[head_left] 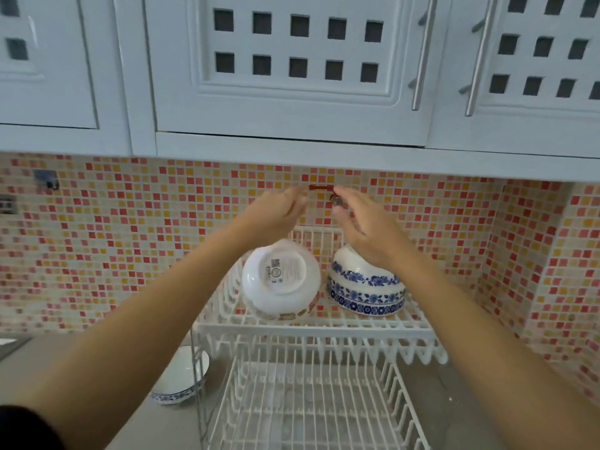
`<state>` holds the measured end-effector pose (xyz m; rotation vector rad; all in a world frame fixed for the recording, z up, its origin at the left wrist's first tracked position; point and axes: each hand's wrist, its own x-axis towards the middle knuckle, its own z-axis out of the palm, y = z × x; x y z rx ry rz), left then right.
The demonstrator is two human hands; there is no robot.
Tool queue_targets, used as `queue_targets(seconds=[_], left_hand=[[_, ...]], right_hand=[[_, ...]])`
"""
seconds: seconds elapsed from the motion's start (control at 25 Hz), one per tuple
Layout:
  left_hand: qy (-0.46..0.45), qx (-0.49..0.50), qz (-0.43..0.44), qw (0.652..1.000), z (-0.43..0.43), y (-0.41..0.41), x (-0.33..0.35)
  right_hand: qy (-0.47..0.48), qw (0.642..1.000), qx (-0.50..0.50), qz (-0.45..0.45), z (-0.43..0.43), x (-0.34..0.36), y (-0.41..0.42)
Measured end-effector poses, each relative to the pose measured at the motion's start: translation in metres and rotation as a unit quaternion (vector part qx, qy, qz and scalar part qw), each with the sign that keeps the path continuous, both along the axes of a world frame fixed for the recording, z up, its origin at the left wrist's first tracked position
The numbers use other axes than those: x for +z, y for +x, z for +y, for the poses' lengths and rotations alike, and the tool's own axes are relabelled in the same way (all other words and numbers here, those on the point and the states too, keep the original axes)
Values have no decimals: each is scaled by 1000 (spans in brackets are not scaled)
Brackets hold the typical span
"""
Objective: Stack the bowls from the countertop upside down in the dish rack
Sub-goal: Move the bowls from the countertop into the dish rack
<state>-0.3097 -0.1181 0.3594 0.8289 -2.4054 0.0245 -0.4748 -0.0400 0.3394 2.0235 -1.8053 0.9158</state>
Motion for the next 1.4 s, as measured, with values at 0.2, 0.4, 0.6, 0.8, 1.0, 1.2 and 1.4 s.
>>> queue_targets(seconds=[0.2,0.4,0.6,0.8,1.0,1.2,1.4], left_hand=[[-5,89,47,995,-37,121,-6],[80,176,0,981,-79,231,-51],[191,217,-39,956,-124,290,-123],[328,186,-64,924,-163,298,-227],[409,207,-84,885,-191,275,-333],[429,216,-73,874,-191,268,-387],[454,234,-12,860,-184,265,-390]], right_hand=[[5,994,85,-68,-28,-21,135],[41,991,100,-81,-90,-59,251],[185,957,45,-217,-160,-144,306],[322,894,-136,-282,-198,-259,290],[372,812,-224,-389,-227,-341,266],[365,781,-239,-447,-254,-422,262],[344,766,-221,-496,-246,-416,280]])
